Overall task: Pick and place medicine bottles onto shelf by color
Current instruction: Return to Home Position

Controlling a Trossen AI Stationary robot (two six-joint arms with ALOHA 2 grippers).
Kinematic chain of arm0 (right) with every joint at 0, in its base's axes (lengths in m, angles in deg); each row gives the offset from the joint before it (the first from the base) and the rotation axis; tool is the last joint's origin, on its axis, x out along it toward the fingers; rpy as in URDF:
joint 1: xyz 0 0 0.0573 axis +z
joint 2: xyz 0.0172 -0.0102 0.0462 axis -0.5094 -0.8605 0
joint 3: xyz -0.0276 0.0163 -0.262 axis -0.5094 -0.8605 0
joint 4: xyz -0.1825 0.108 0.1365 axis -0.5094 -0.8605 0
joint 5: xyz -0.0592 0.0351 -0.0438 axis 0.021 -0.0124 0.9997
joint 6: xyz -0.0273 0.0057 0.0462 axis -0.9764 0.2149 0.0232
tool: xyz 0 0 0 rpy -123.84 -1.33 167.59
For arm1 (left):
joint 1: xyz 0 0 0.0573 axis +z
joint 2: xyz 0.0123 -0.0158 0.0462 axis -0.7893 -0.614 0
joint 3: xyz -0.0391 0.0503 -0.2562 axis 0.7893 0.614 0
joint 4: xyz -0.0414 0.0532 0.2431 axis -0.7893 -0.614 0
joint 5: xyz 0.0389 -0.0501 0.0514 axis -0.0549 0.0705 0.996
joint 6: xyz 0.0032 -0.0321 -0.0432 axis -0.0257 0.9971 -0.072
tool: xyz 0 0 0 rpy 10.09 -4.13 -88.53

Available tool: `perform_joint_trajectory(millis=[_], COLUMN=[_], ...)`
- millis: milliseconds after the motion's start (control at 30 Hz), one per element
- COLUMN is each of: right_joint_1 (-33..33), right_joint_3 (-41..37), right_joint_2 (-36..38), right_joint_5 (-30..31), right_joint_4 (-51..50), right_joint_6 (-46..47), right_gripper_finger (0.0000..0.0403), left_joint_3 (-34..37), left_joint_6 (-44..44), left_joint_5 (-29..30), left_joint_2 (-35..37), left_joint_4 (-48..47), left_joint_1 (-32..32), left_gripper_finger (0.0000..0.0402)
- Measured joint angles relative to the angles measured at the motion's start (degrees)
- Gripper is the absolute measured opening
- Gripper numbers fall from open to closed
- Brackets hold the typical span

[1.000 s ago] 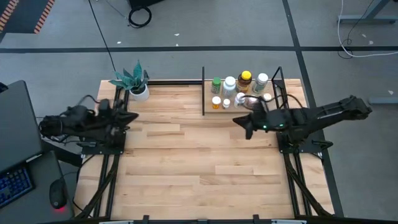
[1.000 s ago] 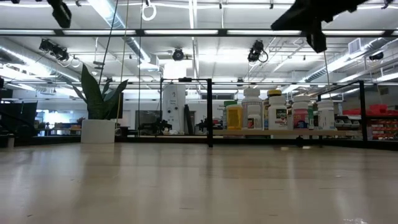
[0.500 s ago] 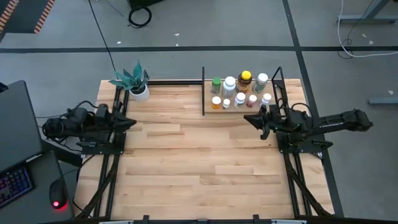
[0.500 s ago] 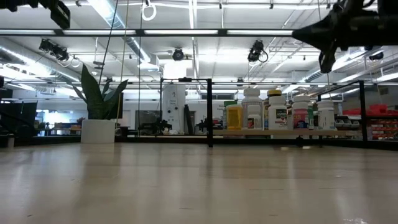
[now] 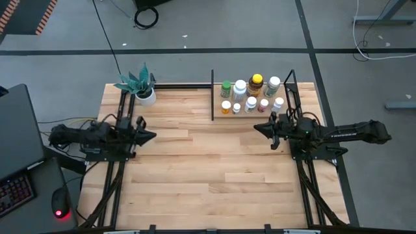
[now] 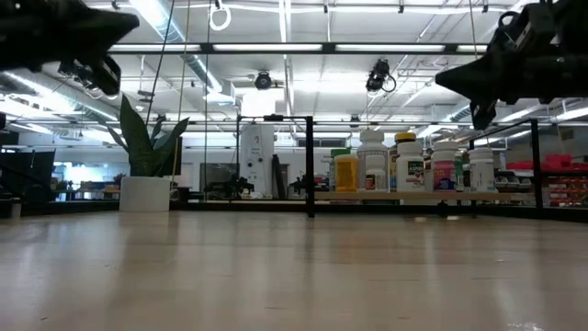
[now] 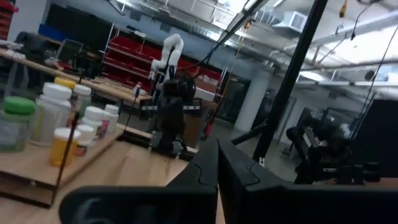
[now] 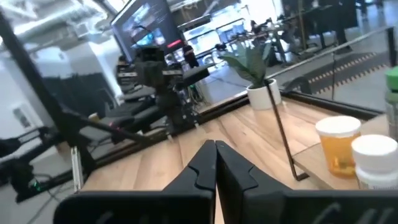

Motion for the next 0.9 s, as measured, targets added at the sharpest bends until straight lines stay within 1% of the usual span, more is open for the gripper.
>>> perform_joint_trajectory(millis=[67,100,233,333,467,533,633,700,767,900], right_joint_1=[0.0,0.0,0.0,0.0,-0.1,-0.1,-0.1,-0.1,-0.1,0.0], right_joint_3=[0.0,0.0,0.0,0.0,0.0,0.0,0.0,0.0,0.0,0.0], right_joint_2=[0.0,0.0,0.0,0.0,-0.1,-0.1,-0.1,-0.1,-0.1,-0.1], right_joint_5=[-1.7,-2.7,-6.0,-6.6,-6.4,-6.3,-6.3,-6.3,-6.2,-6.5], right_joint_4=[0.5,0.8,0.8,-0.7,-5.2,-7.4,-7.6,-7.1,-7.2,-7.5], right_joint_6=[-1.4,-1.7,-2.7,-3.4,-5.8,-5.8,-5.8,-6.3,-9.3,-18.6], right_gripper_finger=[0.0009,0.0009,0.001,0.001,0.001,0.0011,0.0011,0.0011,0.0011,0.0011], left_joint_3=[3.5,3.5,3.5,3.5,3.5,3.5,3.5,3.5,3.5,3.5], left_joint_6=[0.9,1.0,-1.0,-2.7,-4.4,-8.3,-19.6,-22.4,-21.4,-19.3], left_joint_5=[0.0,0.0,-0.1,-1.0,-5.8,-7.0,-7.0,-7.1,-7.0,-8.1], left_joint_2=[0.0,0.0,-0.1,-0.1,-0.1,-0.1,-0.1,-0.1,-0.1,-0.1], left_joint_4=[4.7,4.4,0.1,-2.9,-8.7,-9.5,-9.7,-9.5,-9.5,-9.9], left_joint_1=[0.0,0.0,0.5,2.1,5.6,7.0,8.3,9.0,9.5,9.5], left_gripper_finger=[0.0002,0.0001,0.0001,0.0001,0.0001,0.0001,0.0004,0.0009,0.0011,0.0004])
